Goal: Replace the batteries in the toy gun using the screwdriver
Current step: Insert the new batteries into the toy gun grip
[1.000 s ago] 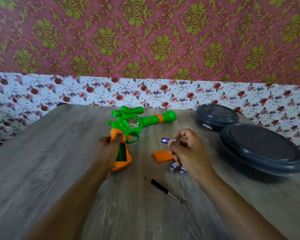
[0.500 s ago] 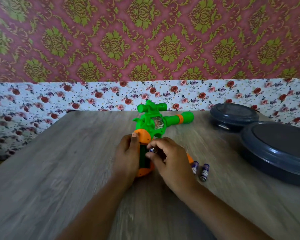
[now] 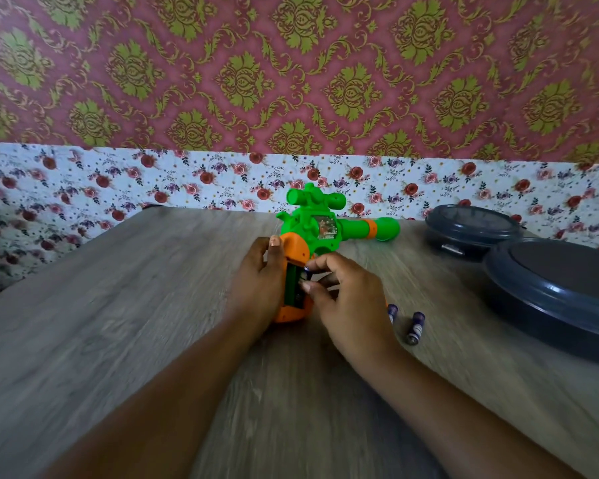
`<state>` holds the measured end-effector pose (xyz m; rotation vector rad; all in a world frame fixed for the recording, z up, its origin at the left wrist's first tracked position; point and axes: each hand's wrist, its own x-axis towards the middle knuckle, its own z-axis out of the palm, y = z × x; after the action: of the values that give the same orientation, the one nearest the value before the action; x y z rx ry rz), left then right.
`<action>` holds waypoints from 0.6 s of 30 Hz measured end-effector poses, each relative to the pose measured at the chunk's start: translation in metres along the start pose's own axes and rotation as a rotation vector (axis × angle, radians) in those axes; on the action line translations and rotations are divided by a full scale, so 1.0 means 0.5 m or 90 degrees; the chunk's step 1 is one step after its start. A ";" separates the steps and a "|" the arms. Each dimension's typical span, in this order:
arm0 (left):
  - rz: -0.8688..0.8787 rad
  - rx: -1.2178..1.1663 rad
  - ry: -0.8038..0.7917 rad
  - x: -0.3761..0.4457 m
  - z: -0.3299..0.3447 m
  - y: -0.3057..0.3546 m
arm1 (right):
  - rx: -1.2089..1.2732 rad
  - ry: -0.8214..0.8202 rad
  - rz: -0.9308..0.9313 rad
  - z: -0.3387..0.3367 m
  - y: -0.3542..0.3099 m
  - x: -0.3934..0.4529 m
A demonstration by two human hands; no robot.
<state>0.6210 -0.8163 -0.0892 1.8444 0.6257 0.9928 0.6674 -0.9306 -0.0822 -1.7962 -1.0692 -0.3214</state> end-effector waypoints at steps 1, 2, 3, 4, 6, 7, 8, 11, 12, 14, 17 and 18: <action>-0.006 -0.003 -0.006 0.000 0.001 -0.001 | -0.012 -0.011 -0.003 -0.001 0.001 0.000; -0.008 -0.005 -0.008 0.000 0.002 0.000 | -0.023 -0.024 -0.006 -0.003 0.002 0.001; -0.006 -0.007 -0.009 -0.001 0.002 0.000 | -0.029 -0.034 -0.006 -0.005 0.003 0.002; -0.003 -0.007 -0.010 -0.003 0.002 0.001 | -0.030 -0.041 -0.005 -0.007 0.003 0.003; 0.004 -0.009 -0.012 -0.004 0.004 0.002 | -0.023 -0.051 -0.001 -0.013 0.003 0.006; 0.006 -0.012 -0.014 -0.003 0.004 0.001 | -0.021 -0.054 0.000 -0.016 0.003 0.006; 0.009 -0.014 -0.015 -0.003 0.004 0.001 | -0.018 -0.058 -0.001 -0.019 0.004 0.007; 0.014 -0.025 -0.009 -0.004 0.005 0.004 | -0.008 -0.072 -0.009 -0.024 0.004 0.008; 0.016 -0.032 -0.007 -0.005 0.004 0.007 | -0.008 -0.075 -0.013 -0.024 0.004 0.008; 0.013 -0.046 -0.007 -0.006 0.005 0.010 | -0.016 -0.080 -0.020 -0.021 0.006 0.011; 0.013 -0.062 -0.019 -0.006 0.004 0.007 | -0.034 -0.076 -0.030 -0.012 0.009 0.015; 0.012 -0.063 -0.022 -0.005 0.004 0.005 | -0.037 -0.071 -0.037 -0.010 0.010 0.015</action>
<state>0.6214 -0.8205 -0.0885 1.7786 0.5304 0.9850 0.6768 -0.9314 -0.0778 -1.8551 -1.2029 -0.2933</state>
